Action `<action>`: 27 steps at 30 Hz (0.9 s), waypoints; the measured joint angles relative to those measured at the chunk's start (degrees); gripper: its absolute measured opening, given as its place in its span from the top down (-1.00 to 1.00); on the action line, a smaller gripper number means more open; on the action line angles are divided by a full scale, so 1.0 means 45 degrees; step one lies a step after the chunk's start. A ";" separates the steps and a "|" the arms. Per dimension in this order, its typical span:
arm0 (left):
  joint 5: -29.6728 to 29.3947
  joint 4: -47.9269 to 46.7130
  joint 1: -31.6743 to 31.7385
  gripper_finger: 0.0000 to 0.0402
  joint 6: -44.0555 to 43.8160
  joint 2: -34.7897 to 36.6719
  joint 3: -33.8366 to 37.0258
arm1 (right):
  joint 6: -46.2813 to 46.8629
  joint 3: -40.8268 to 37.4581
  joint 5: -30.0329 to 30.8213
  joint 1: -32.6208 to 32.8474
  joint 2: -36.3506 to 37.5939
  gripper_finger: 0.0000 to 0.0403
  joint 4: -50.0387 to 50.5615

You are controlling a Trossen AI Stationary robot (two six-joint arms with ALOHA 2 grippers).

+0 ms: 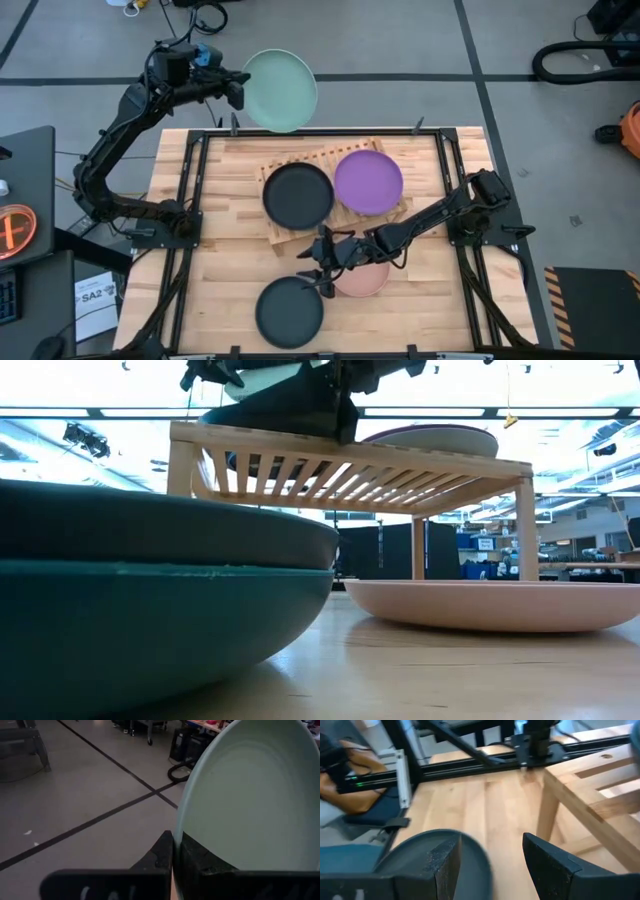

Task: Place and stack plates onto a shelf
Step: Stack the green plate on top of the purple plate on the shelf

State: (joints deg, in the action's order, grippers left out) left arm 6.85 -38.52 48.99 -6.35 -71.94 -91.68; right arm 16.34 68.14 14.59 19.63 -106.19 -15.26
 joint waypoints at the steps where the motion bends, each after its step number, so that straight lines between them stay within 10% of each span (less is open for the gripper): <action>1: 0.0000 -0.0001 -0.0004 0.92 -0.0001 0.0000 0.0000 | -0.0024 0.0000 0.0211 -0.0023 0.0000 -0.08 0.0004; 27: 0.0000 -0.0160 0.0001 0.92 -0.0019 -0.0005 0.0005 | -0.0243 0.0010 0.2203 -0.1597 0.0024 -0.08 0.0072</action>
State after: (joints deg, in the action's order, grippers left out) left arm 6.85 -39.24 48.99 -6.44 -71.96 -91.66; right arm 15.25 68.18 24.50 12.45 -106.08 -14.94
